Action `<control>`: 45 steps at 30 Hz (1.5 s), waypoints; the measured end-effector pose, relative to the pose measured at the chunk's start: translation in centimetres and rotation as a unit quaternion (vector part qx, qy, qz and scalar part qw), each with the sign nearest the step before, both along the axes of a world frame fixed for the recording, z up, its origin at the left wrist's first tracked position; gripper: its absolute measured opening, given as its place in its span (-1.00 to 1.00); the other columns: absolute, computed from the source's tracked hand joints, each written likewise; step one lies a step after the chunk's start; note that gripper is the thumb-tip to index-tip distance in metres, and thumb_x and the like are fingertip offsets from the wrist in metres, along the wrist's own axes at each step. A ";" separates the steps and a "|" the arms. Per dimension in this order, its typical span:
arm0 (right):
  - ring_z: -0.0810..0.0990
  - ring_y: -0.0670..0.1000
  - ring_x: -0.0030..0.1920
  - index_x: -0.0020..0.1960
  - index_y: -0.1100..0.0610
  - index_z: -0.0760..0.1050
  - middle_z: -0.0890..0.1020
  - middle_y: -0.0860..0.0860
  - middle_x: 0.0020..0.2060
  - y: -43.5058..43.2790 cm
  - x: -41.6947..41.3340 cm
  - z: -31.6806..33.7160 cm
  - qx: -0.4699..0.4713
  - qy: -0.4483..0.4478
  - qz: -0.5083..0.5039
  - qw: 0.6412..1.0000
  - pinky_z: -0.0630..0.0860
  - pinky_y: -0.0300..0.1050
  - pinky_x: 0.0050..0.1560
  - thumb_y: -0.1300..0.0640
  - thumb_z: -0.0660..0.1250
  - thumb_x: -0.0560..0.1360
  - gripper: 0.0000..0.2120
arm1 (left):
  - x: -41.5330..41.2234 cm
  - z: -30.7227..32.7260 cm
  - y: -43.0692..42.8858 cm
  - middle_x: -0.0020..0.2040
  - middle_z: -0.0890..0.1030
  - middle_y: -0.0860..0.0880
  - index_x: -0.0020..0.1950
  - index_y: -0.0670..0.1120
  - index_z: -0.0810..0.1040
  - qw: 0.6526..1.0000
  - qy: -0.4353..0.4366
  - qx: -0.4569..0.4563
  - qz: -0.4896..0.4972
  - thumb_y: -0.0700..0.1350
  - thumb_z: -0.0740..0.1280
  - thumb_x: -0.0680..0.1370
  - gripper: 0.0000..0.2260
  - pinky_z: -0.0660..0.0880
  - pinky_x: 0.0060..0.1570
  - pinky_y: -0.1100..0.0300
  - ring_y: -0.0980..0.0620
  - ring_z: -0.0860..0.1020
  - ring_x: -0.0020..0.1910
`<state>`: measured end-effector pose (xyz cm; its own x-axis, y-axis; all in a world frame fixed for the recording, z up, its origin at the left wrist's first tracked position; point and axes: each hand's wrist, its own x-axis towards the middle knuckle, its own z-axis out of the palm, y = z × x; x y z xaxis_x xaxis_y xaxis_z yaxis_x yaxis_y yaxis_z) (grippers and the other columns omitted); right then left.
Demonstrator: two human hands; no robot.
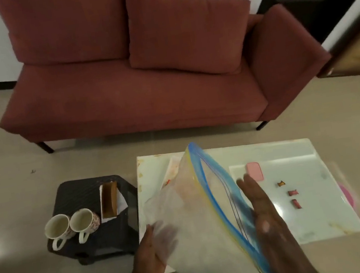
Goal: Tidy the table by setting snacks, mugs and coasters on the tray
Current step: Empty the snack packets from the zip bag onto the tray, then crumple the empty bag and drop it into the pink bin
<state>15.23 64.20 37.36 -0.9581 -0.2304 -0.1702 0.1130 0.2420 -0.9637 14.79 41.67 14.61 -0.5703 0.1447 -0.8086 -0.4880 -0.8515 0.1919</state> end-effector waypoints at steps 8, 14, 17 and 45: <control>-0.22 -0.32 0.50 0.49 -0.43 -0.15 -0.34 -0.40 0.48 -1.6 1.9 3.5 0.279 0.142 0.039 0.949 0.23 -0.05 0.47 -0.50 0.43 0.14 0.11 | -0.4 8.6 4.7 0.18 0.64 -0.09 0.29 0.01 0.49 0.979 0.115 -0.055 -0.158 0.22 0.19 0.49 -0.54 0.59 -0.09 -0.03 -0.11 0.67 0.05; -0.31 -0.09 0.56 0.50 -0.39 -0.25 -0.45 -0.37 0.45 1.2 3.7 0.9 0.355 0.119 0.066 0.925 0.18 0.22 0.52 -0.48 0.36 0.26 0.05 | 1.4 17.4 11.1 0.08 0.63 -0.18 0.12 -0.11 0.54 0.971 0.186 0.019 -0.147 0.03 0.57 0.24 -0.48 0.64 -0.25 -0.06 -0.14 0.65 -0.07; -0.11 -0.03 0.60 0.51 -0.37 -0.15 -0.29 -0.22 0.56 4.1 5.5 0.0 0.333 0.140 0.023 0.932 0.30 0.00 0.46 -0.34 0.42 0.36 -0.05 | 3.1 19.7 14.4 0.16 0.64 -0.13 0.10 -0.07 0.61 0.966 0.212 0.021 -0.147 0.04 0.35 0.40 -0.68 0.65 -0.16 0.01 -0.05 0.69 -0.04; 0.66 -0.03 -0.29 -0.06 0.33 0.52 0.65 0.08 -0.32 33.6 17.3 -1.3 -0.346 0.019 -0.473 0.810 0.60 -0.25 -0.27 0.11 0.22 0.48 -0.73 | 6.7 22.9 44.3 0.07 0.70 -0.01 0.20 -0.01 0.54 0.724 0.327 -0.054 -0.605 0.25 0.55 0.18 -0.32 0.60 -0.07 0.13 0.01 0.67 0.05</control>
